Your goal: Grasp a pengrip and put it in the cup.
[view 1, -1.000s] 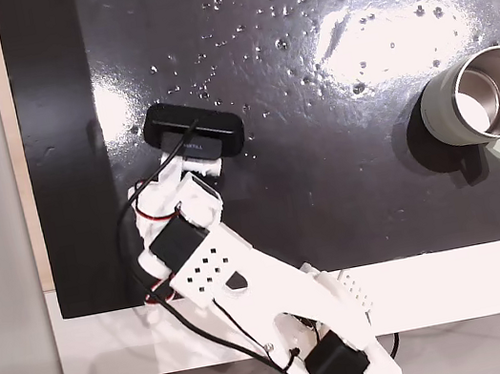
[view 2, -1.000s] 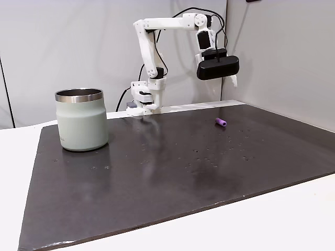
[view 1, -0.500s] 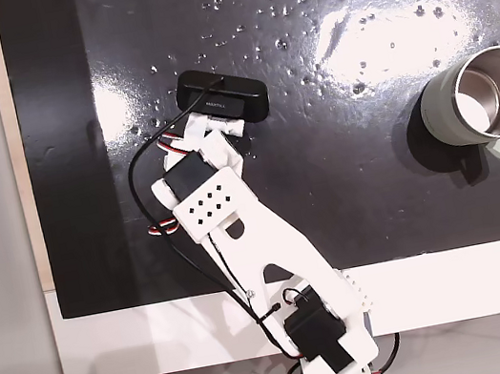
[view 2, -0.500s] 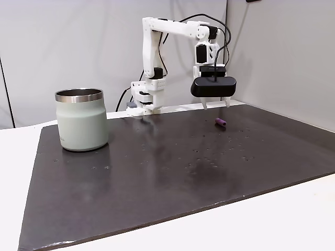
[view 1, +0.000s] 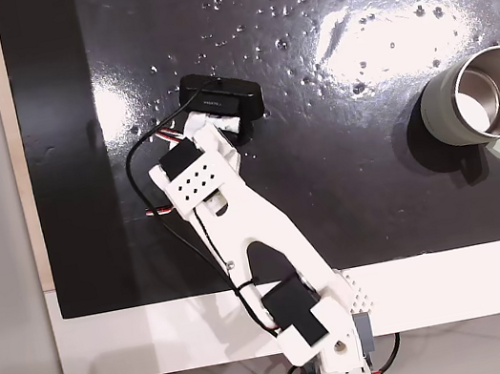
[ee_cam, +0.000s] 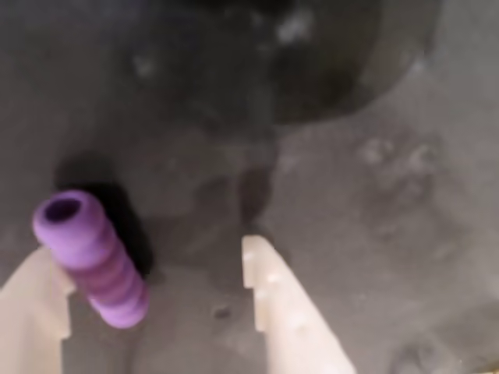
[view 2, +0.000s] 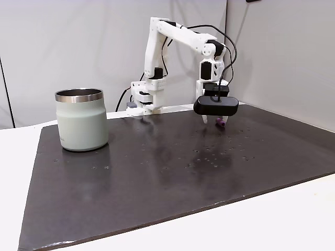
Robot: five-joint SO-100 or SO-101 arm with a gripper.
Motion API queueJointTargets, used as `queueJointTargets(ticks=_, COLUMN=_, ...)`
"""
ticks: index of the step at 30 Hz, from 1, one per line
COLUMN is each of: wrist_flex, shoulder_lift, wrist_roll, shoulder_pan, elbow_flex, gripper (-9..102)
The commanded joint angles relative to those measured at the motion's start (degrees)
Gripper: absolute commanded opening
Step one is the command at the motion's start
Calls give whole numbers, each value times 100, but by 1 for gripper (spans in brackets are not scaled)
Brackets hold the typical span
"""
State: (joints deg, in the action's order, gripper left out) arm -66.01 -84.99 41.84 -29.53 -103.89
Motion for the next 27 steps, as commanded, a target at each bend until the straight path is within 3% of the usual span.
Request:
queueJointTargets(ticks=1, wrist_flex=158, shoulder_lift=44, wrist_roll=-123, shoulder_pan=-88, elbow_flex=308, gripper=18)
queueJointTargets(ticks=11, wrist_flex=220, shoulder_lift=343, wrist_roll=-316, shoulder_pan=-343, elbow_flex=325, gripper=0)
queueJointTargets(ticks=20, wrist_flex=105, shoulder_lift=167, wrist_roll=-475, shoulder_pan=-229, elbow_flex=431, gripper=0)
queueJointTargets(ticks=27, wrist_flex=-879, shoulder_lift=-404, wrist_roll=-923, shoulder_pan=492, elbow_flex=1600, gripper=0)
